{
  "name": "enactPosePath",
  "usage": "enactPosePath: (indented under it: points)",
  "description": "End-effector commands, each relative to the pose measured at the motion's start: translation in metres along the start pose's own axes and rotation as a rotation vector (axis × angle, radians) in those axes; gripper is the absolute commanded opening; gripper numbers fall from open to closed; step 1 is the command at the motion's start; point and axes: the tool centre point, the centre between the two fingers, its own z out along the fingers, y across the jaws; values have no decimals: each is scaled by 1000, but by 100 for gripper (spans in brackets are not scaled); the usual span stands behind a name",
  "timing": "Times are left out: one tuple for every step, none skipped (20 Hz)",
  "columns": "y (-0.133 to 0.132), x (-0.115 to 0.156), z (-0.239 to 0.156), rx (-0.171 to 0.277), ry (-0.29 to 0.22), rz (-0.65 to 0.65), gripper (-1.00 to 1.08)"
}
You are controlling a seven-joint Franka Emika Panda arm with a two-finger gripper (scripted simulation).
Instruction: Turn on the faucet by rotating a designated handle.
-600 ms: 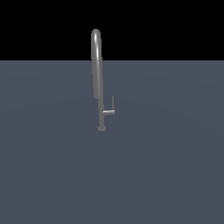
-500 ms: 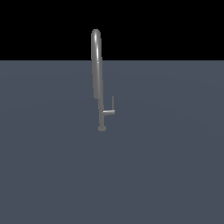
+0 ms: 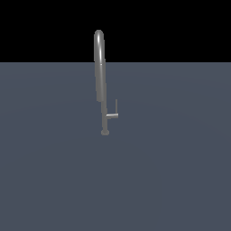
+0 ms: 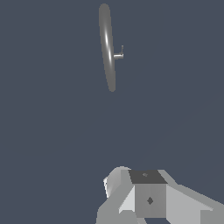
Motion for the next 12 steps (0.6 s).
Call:
enactPosePath:
  points:
    - [-1, 7, 2, 16, -18, 17, -100]
    - [-1, 10, 2, 24, -26, 25, -100]
    - [-1, 14, 3, 32, -36, 34, -100]
    - [-2, 18, 4, 42, -46, 44, -100]
    - [-2, 22, 5, 51, -56, 54, -100]
    - [-3, 27, 6, 62, -68, 65, -100]
    - [-3, 32, 8, 73, -80, 77, -100]
    - [-3, 37, 9, 86, -94, 89, -100]
    - [-3, 42, 11, 98, -107, 103, -100]
    - [-4, 48, 12, 111, -122, 116, -100]
    - [-4, 54, 14, 125, -136, 130, -100]
    - [-4, 59, 16, 138, -151, 144, -100]
